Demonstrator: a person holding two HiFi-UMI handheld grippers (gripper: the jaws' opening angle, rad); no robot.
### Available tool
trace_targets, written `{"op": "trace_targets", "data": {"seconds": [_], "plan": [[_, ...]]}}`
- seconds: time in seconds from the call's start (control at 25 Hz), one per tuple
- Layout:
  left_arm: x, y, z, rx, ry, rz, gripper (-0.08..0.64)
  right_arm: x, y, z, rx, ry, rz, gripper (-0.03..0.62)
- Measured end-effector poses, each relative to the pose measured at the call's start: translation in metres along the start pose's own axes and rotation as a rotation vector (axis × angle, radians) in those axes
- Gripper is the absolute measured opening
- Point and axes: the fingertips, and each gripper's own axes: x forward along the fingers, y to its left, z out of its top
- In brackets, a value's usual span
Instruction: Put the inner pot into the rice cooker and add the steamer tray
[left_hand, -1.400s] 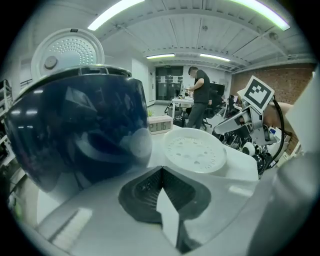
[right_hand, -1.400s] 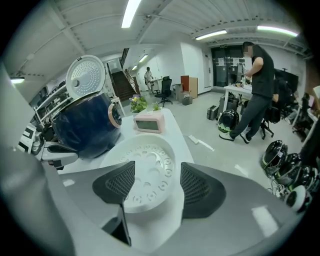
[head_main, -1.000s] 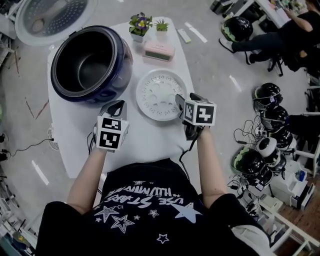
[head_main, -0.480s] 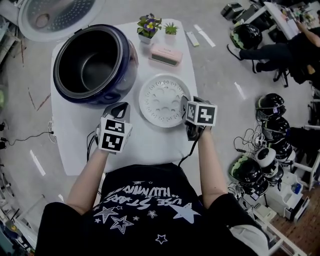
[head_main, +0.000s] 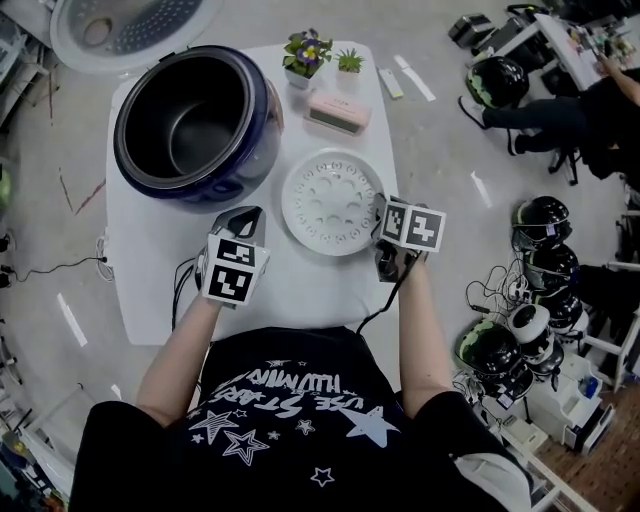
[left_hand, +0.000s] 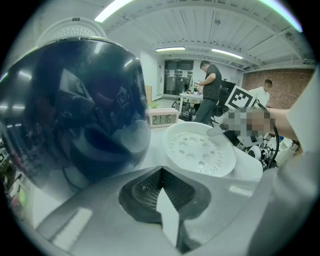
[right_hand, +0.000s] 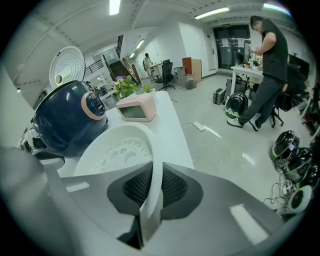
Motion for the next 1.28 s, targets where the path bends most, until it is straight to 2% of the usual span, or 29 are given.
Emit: {"op": "trace_targets", "data": {"seconds": [0.2,0.68,1.28], "plan": [[-0.007,0.001,0.004,0.003,-0.029,-0.005,0.006,-0.011,0.005,0.005,-0.023,-0.034,-0.009,0.057],[-0.051,0.008,0.009,-0.003,-0.114,-0.033,0.005,-0.071,0.025,0.018,0.031,-0.147,-0.028,0.057],[-0.109,0.033,0.026,0.004,-0.268,-0.052,0.005,-0.141,0.085,0.046,-0.005,-0.277,0.007,0.057]]}}
